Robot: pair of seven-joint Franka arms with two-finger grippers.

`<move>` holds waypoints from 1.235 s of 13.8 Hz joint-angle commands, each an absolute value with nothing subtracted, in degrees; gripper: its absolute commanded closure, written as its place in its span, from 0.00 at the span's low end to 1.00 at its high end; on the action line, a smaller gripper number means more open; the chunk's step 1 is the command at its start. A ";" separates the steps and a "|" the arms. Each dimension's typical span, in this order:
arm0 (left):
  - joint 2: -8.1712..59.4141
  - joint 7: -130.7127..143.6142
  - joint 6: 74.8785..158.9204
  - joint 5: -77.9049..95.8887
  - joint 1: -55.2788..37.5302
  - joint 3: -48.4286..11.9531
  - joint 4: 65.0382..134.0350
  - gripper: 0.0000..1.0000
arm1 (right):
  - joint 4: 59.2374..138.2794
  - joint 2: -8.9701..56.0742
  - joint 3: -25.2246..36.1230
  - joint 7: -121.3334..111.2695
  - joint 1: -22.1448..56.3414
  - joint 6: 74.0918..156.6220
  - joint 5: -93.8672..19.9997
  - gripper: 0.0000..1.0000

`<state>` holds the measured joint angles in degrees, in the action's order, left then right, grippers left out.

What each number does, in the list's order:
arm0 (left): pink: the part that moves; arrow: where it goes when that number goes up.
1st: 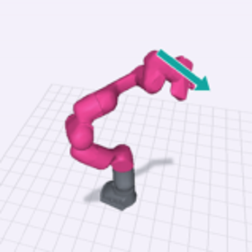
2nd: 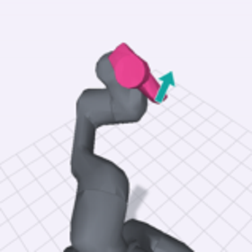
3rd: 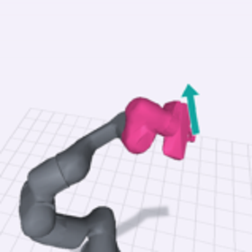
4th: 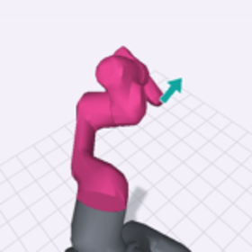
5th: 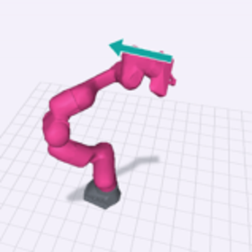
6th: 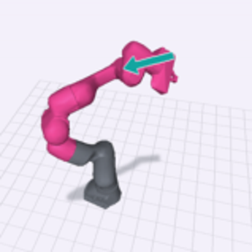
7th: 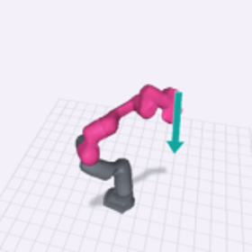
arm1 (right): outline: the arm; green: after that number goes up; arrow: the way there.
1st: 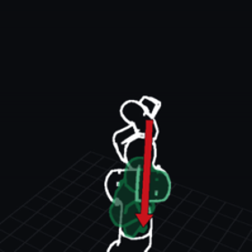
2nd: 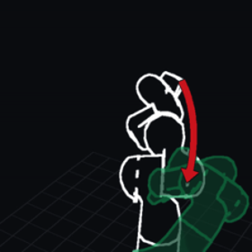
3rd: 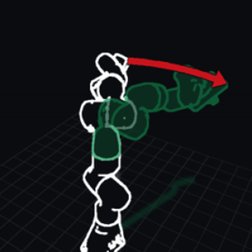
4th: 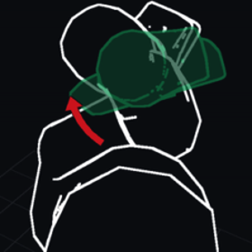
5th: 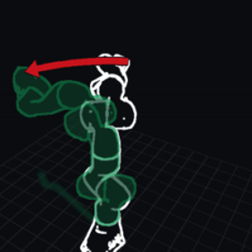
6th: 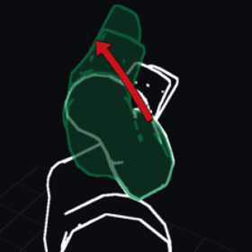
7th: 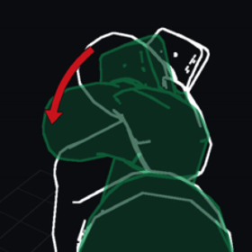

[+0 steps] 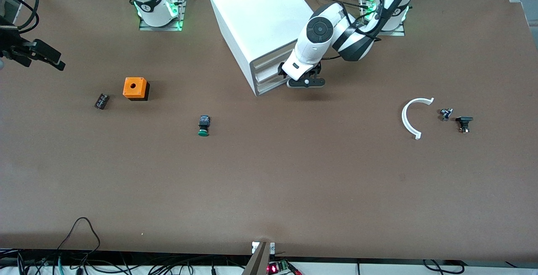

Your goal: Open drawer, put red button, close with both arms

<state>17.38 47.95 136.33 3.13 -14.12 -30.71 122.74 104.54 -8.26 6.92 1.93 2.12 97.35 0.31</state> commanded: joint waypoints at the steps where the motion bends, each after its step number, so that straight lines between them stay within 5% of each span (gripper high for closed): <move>1: 12.41 47.55 135.44 3.78 -8.02 -30.85 123.58 0.00 | 103.27 -7.73 6.42 2.11 1.67 96.77 0.35 0.00; 8: 6.51 32.12 125.79 2.81 -2.11 -18.92 115.06 0.00 | 103.27 -7.30 6.42 0.88 1.67 96.50 0.53 0.00; 17: 2.82 5.28 95.82 3.78 -2.11 1.21 95.37 0.00 | 102.22 -6.42 5.36 1.14 1.58 96.50 0.88 0.00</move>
